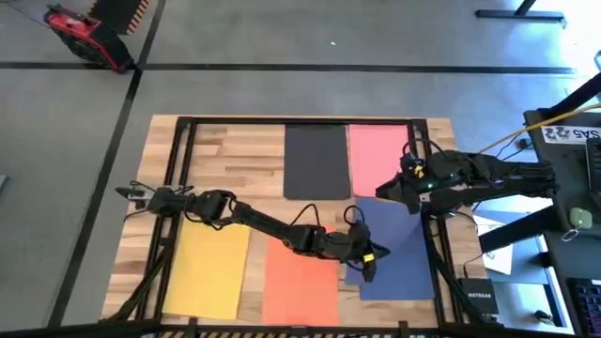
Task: Organize paper
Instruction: Stack the blue paper on top of the stacked blue papers
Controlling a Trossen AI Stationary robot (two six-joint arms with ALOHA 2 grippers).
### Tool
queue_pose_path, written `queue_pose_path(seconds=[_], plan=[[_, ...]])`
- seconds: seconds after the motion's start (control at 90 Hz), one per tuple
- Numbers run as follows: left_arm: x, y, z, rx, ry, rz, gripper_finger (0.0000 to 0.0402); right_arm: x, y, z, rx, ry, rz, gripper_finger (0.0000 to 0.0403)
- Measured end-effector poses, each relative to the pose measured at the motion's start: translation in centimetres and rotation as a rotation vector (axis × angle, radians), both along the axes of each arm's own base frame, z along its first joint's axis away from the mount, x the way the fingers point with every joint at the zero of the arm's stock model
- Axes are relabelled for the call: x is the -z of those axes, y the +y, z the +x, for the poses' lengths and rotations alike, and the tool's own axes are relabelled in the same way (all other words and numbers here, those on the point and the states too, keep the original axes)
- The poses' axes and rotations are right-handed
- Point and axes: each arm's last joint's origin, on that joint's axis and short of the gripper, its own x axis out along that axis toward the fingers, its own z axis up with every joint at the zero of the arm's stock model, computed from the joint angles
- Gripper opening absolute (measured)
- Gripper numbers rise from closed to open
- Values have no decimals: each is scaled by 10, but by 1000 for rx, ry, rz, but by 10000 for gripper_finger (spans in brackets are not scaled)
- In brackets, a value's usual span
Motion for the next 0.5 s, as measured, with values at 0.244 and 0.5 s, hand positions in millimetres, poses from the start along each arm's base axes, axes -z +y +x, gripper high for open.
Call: queue_pose_path(seconds=[0.244,0.5], plan=[[-1,11,3,-21,-9,-12,0,0,0,0,0,-2,1,101],[-4,9,3,-14,-45,-24,36,-1,0,0,-5,-6,8,101]])
